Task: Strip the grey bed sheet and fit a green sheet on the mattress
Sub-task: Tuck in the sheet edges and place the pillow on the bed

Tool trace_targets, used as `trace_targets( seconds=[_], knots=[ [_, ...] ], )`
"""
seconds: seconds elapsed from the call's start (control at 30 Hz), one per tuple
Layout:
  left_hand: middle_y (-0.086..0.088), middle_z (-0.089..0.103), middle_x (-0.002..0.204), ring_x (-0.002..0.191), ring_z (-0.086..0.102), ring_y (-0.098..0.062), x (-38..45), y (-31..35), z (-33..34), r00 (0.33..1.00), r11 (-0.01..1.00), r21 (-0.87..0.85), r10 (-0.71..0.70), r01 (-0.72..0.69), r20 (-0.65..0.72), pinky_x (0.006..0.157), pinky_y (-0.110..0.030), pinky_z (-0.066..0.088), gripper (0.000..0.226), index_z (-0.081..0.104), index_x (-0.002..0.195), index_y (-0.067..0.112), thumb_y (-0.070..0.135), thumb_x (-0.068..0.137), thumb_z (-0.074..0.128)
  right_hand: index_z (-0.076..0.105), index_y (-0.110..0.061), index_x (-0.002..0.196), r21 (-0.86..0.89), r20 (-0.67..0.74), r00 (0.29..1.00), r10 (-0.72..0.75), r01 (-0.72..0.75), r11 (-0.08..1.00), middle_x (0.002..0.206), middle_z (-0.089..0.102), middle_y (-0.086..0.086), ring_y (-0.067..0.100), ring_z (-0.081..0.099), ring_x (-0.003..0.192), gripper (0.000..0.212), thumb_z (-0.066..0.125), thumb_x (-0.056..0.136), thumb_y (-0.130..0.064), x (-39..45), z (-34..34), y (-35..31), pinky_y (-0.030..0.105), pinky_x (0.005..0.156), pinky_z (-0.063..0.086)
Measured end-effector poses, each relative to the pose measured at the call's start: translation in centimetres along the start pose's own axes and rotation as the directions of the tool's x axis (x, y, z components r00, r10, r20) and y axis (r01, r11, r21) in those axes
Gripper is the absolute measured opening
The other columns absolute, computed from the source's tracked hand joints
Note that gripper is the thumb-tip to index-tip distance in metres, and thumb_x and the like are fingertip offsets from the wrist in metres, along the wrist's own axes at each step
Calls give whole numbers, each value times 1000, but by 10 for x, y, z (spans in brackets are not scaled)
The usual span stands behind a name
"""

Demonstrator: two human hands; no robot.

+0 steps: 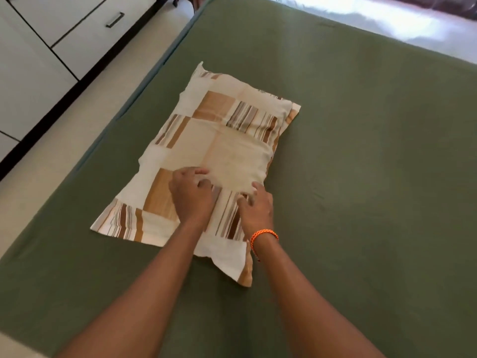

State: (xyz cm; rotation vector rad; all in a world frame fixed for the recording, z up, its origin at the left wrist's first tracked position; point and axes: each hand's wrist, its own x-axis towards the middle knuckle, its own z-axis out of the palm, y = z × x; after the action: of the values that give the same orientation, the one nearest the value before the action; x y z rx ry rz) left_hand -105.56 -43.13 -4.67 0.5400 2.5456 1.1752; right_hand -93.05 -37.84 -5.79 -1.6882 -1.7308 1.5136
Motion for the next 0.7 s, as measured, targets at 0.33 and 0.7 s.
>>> trace_targets(
  seconds=[0.33,0.7],
  knots=[
    [-5,26,171,158,21,-32,150,-67,-20,965,961,195,-224,196,133,127,-59,16,126,11,166,29,61,72,87,-31,-30,157,-28,53,901,431,-430,903,168,-6,25,44,3,156,125,66,88,-67,81,70,-37,57,123,12],
    [7,77,95,86,76,-21,159,-42,-36,931,977,24,-208,211,300,80,-46,64,57,71,98,27,42,52,100,42,-31,147,159,-120,972,200,-180,971,127,63,-1,29,60,122,104,95,58,-35,95,42,-18,44,102,51]
  ],
)
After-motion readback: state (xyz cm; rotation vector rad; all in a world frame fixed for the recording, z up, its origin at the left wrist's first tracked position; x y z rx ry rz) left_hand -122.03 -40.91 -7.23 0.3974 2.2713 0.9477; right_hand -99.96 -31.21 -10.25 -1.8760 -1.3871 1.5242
